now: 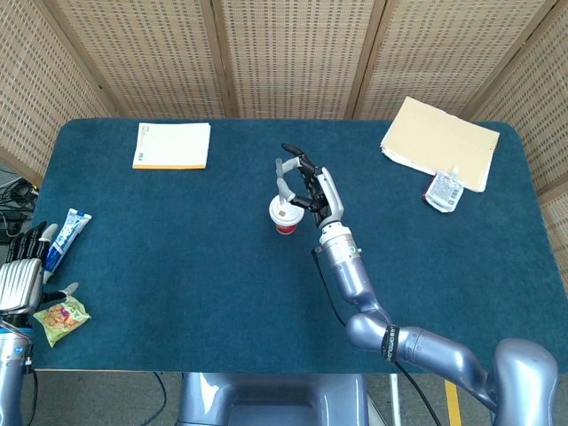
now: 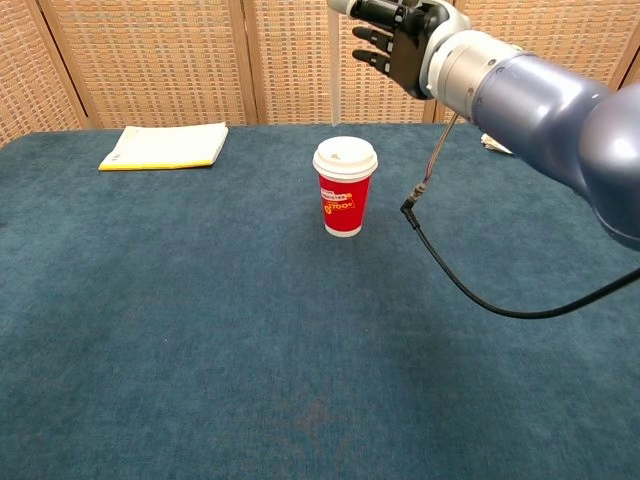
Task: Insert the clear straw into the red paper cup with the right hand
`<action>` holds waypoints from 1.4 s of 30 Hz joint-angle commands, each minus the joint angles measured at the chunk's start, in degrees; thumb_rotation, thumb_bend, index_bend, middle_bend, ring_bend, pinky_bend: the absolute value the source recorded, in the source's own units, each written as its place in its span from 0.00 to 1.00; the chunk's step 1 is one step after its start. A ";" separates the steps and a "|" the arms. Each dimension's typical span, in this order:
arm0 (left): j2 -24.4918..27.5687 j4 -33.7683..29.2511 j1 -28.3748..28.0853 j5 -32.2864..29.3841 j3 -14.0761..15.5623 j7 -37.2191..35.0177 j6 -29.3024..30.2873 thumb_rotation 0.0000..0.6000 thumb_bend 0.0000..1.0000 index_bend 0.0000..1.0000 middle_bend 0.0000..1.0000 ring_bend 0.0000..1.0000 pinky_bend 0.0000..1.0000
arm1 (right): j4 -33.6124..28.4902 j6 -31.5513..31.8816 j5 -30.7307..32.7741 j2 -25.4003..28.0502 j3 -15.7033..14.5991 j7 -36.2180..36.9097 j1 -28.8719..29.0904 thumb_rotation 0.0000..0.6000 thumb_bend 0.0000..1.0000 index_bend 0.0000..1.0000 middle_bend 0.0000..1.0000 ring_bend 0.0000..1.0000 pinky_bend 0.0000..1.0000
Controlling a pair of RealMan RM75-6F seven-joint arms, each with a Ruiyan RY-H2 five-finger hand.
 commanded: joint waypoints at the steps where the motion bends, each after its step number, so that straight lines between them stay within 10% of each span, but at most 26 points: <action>1: -0.08 0.06 -0.04 0.16 0.16 0.07 -0.08 1.00 0.11 0.00 0.00 0.00 0.00 | 0.37 -0.29 -0.01 -0.33 -0.27 0.23 0.06 1.00 0.60 0.60 0.23 0.00 0.00; 42: -0.06 0.11 0.10 0.12 0.29 0.18 0.13 1.00 0.11 0.00 0.00 0.00 0.00 | 2.82 -1.29 -0.71 -1.58 -1.08 2.68 -0.72 1.00 0.60 0.60 0.23 0.00 0.00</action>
